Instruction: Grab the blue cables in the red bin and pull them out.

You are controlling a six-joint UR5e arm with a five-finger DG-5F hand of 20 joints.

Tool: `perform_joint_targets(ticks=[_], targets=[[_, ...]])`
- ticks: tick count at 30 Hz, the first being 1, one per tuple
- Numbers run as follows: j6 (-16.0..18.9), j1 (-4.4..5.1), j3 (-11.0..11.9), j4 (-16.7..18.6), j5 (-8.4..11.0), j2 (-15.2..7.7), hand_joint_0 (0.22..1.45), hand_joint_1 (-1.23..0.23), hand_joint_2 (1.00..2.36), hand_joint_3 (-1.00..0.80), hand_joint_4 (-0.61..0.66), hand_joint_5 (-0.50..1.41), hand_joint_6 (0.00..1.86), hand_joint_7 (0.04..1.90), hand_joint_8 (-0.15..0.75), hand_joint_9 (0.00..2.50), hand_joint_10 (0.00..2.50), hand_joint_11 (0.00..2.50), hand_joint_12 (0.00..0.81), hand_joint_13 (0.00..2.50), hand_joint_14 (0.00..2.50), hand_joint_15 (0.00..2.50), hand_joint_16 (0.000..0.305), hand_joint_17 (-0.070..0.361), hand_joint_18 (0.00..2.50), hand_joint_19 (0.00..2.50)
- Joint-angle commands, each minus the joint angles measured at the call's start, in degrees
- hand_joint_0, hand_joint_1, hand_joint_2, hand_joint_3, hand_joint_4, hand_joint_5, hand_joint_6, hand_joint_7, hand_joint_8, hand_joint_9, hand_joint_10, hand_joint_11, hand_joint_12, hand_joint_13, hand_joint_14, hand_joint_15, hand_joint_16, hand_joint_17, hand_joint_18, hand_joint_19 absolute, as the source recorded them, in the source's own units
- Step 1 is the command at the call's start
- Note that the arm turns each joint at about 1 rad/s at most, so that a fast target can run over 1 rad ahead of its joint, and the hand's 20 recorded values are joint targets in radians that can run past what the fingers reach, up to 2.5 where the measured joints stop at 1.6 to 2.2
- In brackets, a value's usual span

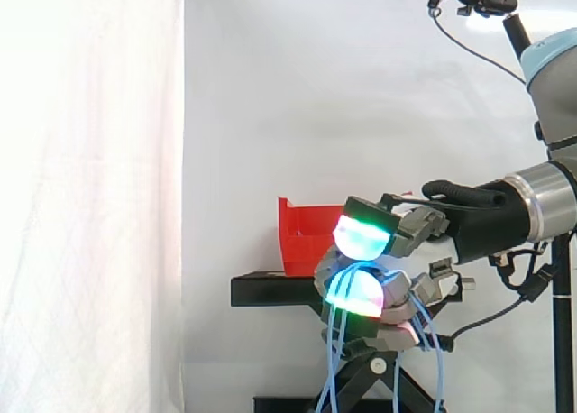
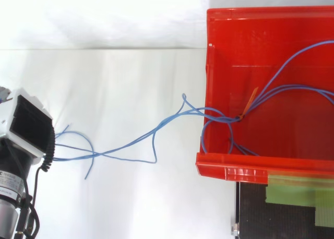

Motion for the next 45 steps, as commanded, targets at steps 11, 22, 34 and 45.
perform_joint_targets(ticks=[11,22,34,45], targets=[[0.01,0.00,-0.01,-0.09,-0.06,0.01,0.83,-0.79,1.00,-1.00,0.20,0.79,0.49,0.71,0.237,1.22,0.32,1.81,0.325,1.26,0.91,1.49,0.044,0.100,0.97,1.22],[0.01,0.00,-0.01,-0.09,-0.14,0.01,0.87,-0.84,1.00,-1.00,0.20,0.79,0.49,0.71,0.232,1.23,0.31,1.82,0.315,1.27,0.89,1.51,0.044,0.099,0.97,1.21],[0.18,0.00,-0.01,-0.09,-0.14,0.01,0.89,-0.87,1.00,-0.99,0.18,0.73,0.55,0.68,0.229,1.19,0.37,1.83,0.323,1.27,0.88,1.52,0.043,0.098,0.97,1.22],[0.18,0.00,0.07,-0.09,-0.14,0.01,0.89,-0.89,1.00,-1.00,0.18,0.73,0.57,0.67,0.237,1.01,1.52,1.56,0.325,1.26,0.91,1.50,0.044,0.098,0.98,1.21]])
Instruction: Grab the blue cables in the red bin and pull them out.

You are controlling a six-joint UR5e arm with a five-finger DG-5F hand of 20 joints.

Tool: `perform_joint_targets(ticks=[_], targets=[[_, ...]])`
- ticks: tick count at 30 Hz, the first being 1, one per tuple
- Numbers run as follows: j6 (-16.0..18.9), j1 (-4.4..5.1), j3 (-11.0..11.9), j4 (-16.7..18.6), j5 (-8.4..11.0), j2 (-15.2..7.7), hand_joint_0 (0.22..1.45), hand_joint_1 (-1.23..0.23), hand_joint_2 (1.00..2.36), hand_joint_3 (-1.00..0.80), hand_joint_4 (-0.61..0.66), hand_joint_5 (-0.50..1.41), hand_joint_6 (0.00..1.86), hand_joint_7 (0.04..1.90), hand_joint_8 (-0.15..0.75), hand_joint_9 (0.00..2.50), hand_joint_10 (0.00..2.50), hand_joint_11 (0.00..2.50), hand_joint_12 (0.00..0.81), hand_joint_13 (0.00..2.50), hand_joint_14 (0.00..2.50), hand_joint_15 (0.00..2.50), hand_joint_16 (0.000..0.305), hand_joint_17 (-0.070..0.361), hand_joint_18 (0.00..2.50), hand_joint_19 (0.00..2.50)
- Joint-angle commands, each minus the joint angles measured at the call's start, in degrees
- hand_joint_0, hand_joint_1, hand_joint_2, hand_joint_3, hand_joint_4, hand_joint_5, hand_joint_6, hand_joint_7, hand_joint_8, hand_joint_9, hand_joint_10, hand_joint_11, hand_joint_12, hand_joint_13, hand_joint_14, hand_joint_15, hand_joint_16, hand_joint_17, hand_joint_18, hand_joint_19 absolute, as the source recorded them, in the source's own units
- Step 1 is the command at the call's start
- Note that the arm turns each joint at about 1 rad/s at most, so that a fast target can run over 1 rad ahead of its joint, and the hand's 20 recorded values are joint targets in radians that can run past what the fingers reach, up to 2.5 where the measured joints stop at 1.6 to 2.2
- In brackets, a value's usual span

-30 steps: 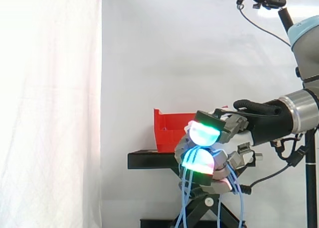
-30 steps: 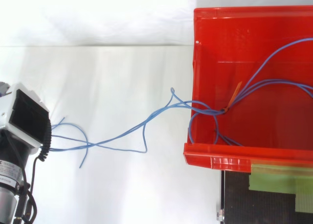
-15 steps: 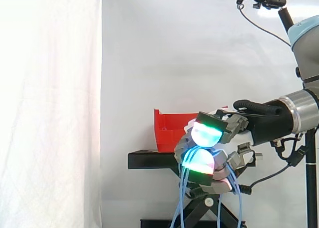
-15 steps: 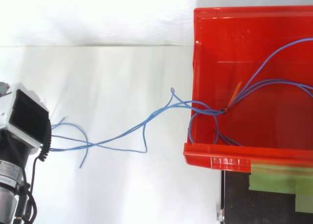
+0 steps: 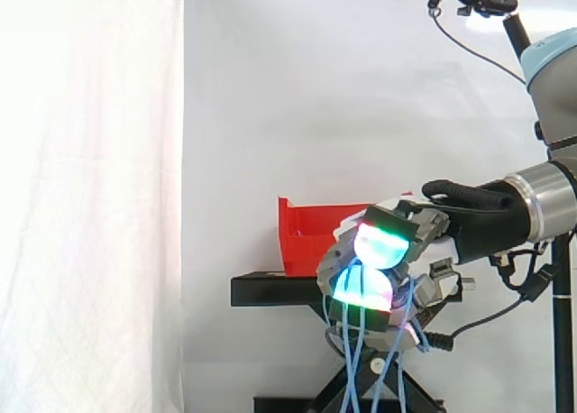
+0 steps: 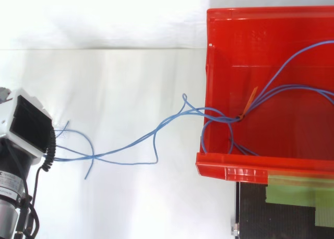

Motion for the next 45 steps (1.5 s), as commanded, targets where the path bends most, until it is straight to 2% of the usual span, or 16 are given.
perform_joint_targets(ticks=[1,8,12,21,29,41,45], targets=[[-0.07,0.00,-0.02,0.00,0.00,0.00,0.89,-0.89,1.00,-1.00,0.18,0.73,0.57,0.67,0.238,1.00,1.55,1.54,0.316,1.26,0.91,1.51,0.044,0.099,0.98,1.20],[-0.16,0.00,-0.02,0.09,0.00,0.00,0.85,-0.88,1.00,-1.00,0.19,0.72,0.58,0.66,0.239,0.97,1.62,1.50,0.325,1.24,0.95,1.50,0.044,0.099,0.97,1.20],[-0.25,0.00,-0.02,0.09,-0.09,0.00,0.83,-0.85,1.00,-1.00,0.19,0.72,0.57,0.66,0.252,0.97,1.57,1.48,0.329,1.24,0.96,1.49,0.045,0.101,0.97,1.20],[-0.25,0.00,-0.02,0.09,-0.09,0.00,0.75,-0.73,1.00,-1.00,0.20,0.73,0.43,0.70,0.261,0.96,1.52,1.49,0.347,1.21,1.03,1.43,0.049,0.109,0.98,1.19],[-0.25,0.00,-0.02,0.09,-0.09,0.00,0.73,-0.69,1.00,-1.00,0.22,0.75,0.30,0.74,0.270,0.97,1.33,1.53,0.356,1.25,0.66,1.49,0.051,0.114,0.97,1.18],[-0.25,0.00,-0.02,0.09,-0.09,0.00,0.71,-0.65,1.00,-1.00,0.20,0.86,0.29,0.77,0.270,1.06,1.26,1.57,0.356,1.29,0.58,1.51,0.051,0.115,0.99,1.17],[-0.25,0.00,-0.02,0.00,-0.09,0.00,0.72,-0.67,1.00,-1.00,0.14,0.90,0.28,0.79,0.251,1.09,1.26,1.57,0.356,1.31,0.56,1.54,0.050,0.114,0.99,1.17]])
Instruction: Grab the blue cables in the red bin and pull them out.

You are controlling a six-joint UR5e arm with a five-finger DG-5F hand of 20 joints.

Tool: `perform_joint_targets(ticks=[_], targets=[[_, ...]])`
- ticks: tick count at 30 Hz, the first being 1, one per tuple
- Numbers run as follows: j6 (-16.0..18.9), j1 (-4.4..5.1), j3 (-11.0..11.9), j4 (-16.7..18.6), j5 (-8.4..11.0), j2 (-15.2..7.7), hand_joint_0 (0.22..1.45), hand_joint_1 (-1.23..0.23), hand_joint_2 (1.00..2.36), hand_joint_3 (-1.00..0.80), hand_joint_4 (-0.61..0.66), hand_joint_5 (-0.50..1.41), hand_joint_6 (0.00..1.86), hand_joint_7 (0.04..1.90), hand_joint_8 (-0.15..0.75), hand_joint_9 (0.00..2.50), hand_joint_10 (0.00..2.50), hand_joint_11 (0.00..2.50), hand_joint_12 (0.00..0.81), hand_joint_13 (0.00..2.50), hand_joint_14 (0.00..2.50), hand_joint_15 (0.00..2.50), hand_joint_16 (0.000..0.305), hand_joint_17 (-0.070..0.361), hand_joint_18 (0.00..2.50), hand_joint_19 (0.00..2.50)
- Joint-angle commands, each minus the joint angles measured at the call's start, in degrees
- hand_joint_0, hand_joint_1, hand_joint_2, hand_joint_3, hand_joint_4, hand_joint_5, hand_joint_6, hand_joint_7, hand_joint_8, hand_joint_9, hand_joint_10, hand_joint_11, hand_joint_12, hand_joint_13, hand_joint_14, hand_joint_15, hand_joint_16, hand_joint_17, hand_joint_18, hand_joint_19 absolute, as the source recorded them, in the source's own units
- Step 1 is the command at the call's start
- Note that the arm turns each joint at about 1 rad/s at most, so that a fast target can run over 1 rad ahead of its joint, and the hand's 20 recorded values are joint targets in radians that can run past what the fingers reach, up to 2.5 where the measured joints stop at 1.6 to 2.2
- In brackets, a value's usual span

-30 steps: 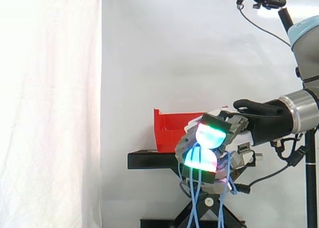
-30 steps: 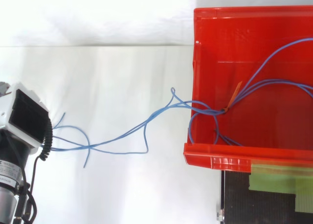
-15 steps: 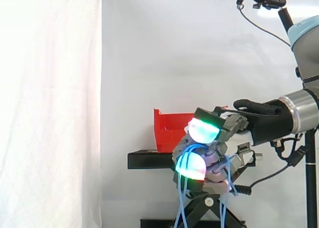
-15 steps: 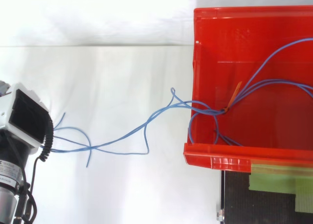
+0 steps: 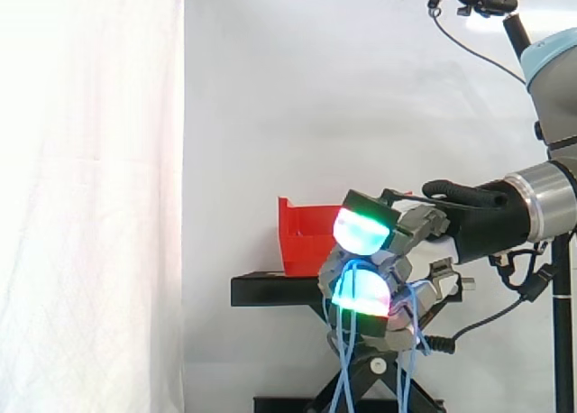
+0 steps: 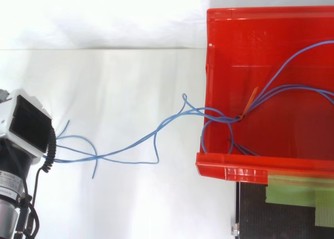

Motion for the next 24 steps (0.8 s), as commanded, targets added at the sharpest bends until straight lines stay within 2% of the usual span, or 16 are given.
perform_joint_targets(ticks=[1,10,16,21,24], targets=[[0.00,0.00,-0.02,-0.08,0.00,0.00,0.72,-0.68,1.00,-1.00,0.13,0.92,0.27,0.80,0.252,1.10,1.25,1.59,0.353,1.32,0.55,1.54,0.050,0.113,0.99,1.17],[0.09,0.00,-0.02,-0.08,0.00,0.00,0.76,-0.75,1.00,-1.00,0.04,1.00,0.22,0.86,0.225,1.16,1.19,1.64,0.329,1.35,0.47,1.60,0.047,0.105,0.99,1.18],[0.09,-0.09,-0.02,-0.08,0.00,0.00,0.77,-0.79,1.00,-1.00,0.09,0.97,0.25,0.85,0.231,1.14,1.19,1.68,0.325,1.36,0.45,1.62,0.046,0.102,0.99,1.19],[-0.09,0.00,-0.02,0.01,-0.18,0.00,0.74,-0.74,1.00,-1.00,0.13,0.92,0.23,0.84,0.247,1.11,1.23,1.64,0.343,1.34,0.50,1.59,0.048,0.108,1.00,1.19],[-1.41,0.00,-0.02,0.45,-0.18,0.00,0.74,-0.74,1.00,-1.00,0.14,0.91,0.21,0.84,0.247,1.10,1.24,1.62,0.340,1.32,0.51,1.58,0.048,0.109,0.99,1.18]])
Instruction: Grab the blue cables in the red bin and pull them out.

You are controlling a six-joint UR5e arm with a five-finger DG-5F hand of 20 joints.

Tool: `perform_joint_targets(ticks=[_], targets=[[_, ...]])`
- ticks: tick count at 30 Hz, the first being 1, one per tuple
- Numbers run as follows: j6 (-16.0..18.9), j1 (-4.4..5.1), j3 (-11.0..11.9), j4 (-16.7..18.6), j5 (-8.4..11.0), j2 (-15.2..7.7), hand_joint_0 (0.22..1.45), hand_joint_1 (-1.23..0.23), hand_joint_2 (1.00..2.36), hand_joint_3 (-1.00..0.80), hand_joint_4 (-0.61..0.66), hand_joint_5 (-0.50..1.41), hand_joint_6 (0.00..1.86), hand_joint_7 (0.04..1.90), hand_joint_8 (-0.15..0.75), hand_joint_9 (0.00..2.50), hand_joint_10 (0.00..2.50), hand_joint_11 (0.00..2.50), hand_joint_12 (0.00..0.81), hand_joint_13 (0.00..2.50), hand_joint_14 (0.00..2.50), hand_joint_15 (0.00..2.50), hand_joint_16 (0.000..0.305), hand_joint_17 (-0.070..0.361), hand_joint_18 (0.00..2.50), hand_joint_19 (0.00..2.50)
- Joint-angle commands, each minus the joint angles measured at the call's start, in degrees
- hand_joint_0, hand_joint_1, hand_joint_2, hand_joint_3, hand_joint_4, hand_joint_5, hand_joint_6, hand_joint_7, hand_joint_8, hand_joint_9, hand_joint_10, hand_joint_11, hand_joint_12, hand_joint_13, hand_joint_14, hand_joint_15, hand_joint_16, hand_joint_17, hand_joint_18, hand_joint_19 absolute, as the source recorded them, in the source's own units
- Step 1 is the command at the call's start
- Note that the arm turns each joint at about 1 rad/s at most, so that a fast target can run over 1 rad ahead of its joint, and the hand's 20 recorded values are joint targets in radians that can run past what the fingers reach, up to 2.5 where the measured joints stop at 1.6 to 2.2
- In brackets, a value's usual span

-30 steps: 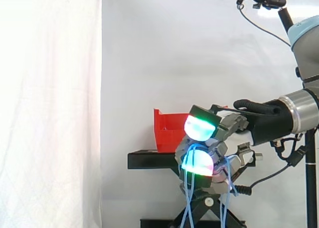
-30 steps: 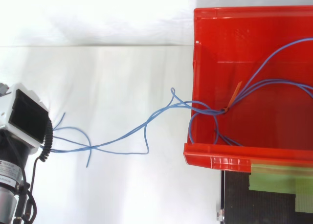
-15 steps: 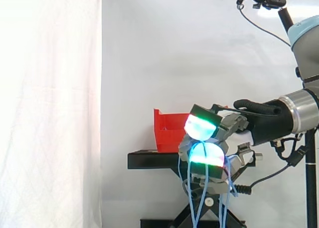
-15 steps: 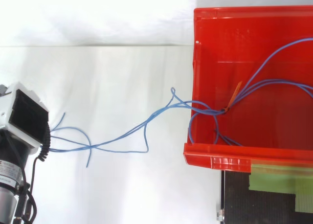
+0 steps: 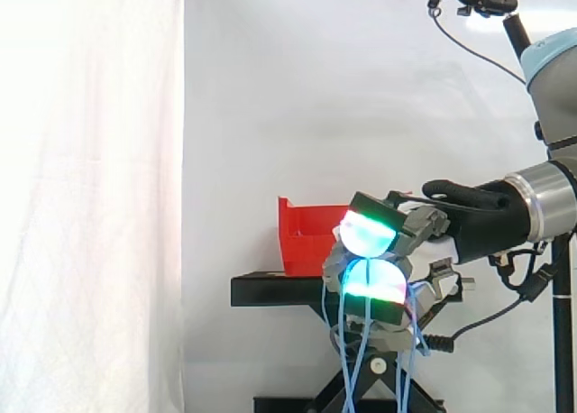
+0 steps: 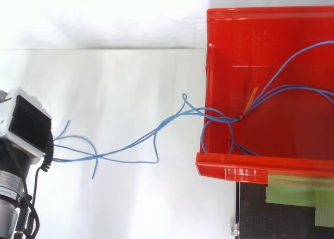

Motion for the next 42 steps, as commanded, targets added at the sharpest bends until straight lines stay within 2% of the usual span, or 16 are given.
perform_joint_targets(ticks=[1,5,8,9,15,19,20,21,24,25,26,34,37,40,41,42], targets=[[-1.88,0.01,0.00,1.38,-0.20,0.00,0.74,-0.74,1.00,-1.00,0.14,0.90,0.18,0.85,0.253,1.09,1.24,1.62,0.341,1.32,0.52,1.59,0.049,0.109,0.99,1.19],[-4.08,-0.08,0.08,3.93,-0.29,0.08,0.71,-0.71,1.00,-1.00,0.16,0.90,0.10,0.86,0.260,1.06,1.28,1.56,0.354,1.30,0.58,1.54,0.052,0.116,1.00,1.18],[-7.86,-0.34,0.17,7.18,-0.99,0.00,0.69,-0.69,1.00,-1.00,0.18,0.90,0.03,0.87,0.271,1.05,1.31,1.55,0.367,1.29,0.61,1.51,0.053,0.120,1.00,1.17],[-11.29,-0.61,0.08,9.29,-1.96,0.08,0.68,-0.69,1.00,-1.00,0.18,0.89,0.02,0.88,0.271,1.05,1.30,1.55,0.371,1.29,0.62,1.50,0.054,0.120,1.00,1.17],[-18.67,-1.05,0.08,14.13,-4.95,0.00,0.71,-0.74,1.00,-1.00,0.18,0.89,0.04,0.87,0.263,1.04,1.27,1.58,0.353,1.28,0.60,1.51,0.052,0.117,0.98,1.17],[-21.92,-1.05,0.08,15.97,-5.30,0.00,0.78,-0.84,1.00,-1.00,0.15,0.84,0.24,0.84,0.247,1.04,1.25,1.62,0.330,1.29,0.54,1.57,0.047,0.105,0.95,1.20],[-22.45,-1.05,0.08,16.24,-5.30,0.00,0.80,-0.86,1.00,-1.00,0.14,0.81,0.38,0.79,0.242,1.04,1.26,1.61,0.328,1.29,0.53,1.57,0.046,0.102,0.94,1.20],[-22.98,-1.05,0.17,16.50,-5.30,0.00,0.83,-0.87,1.00,-1.00,0.14,0.75,0.60,0.70,0.236,1.03,1.30,1.62,0.324,1.29,0.51,1.58,0.044,0.099,0.94,1.21],[-27.99,-0.96,0.08,20.81,-5.47,0.00,0.88,-0.90,1.00,-1.00,0.12,0.68,0.85,0.65,0.232,0.99,1.45,1.57,0.314,1.29,0.52,1.59,0.044,0.099,0.95,1.21],[-28.60,-1.05,0.08,21.33,-5.56,0.00,0.89,-0.91,1.00,-0.97,0.11,0.63,1.03,0.58,0.234,0.98,1.50,1.55,0.318,1.29,0.54,1.58,0.044,0.098,0.95,1.21],[-29.04,-1.05,0.08,21.69,-5.65,0.00,0.91,-0.91,1.00,-0.94,0.11,0.62,1.10,0.55,0.235,0.97,1.58,1.51,0.315,1.29,0.55,1.58,0.044,0.099,0.96,1.21],[-30.27,-1.22,0.08,23.09,-6.44,0.00,0.93,-0.91,1.00,-0.94,0.11,0.59,1.17,0.53,0.236,0.94,1.65,1.48,0.319,1.28,0.58,1.58,0.044,0.099,0.97,1.21],[-31.94,-1.22,0.17,23.36,-6.97,0.00,0.94,-0.91,1.00,-0.94,0.11,0.59,1.18,0.51,0.237,0.94,1.66,1.47,0.318,1.29,0.58,1.58,0.043,0.098,0.97,1.21],[-38.80,-1.31,0.26,25.55,-8.55,0.00,0.94,-0.91,1.00,-0.96,0.11,0.59,1.19,0.51,0.240,0.94,1.67,1.46,0.315,1.28,0.59,1.57,0.043,0.098,0.97,1.21],[-38.80,-1.31,0.26,25.55,-8.55,0.00,0.94,-0.91,1.00,-0.96,0.11,0.59,1.19,0.51,0.234,0.94,1.67,1.46,0.315,1.28,0.59,1.58,0.044,0.098,0.97,1.21],[-41.70,-1.40,0.26,27.14,-9.25,0.00,0.94,-0.91,1.00,-0.97,0.11,0.59,1.19,0.50,0.236,0.94,1.67,1.46,0.315,1.28,0.59,1.57,0.043,0.098,0.97,1.21]])
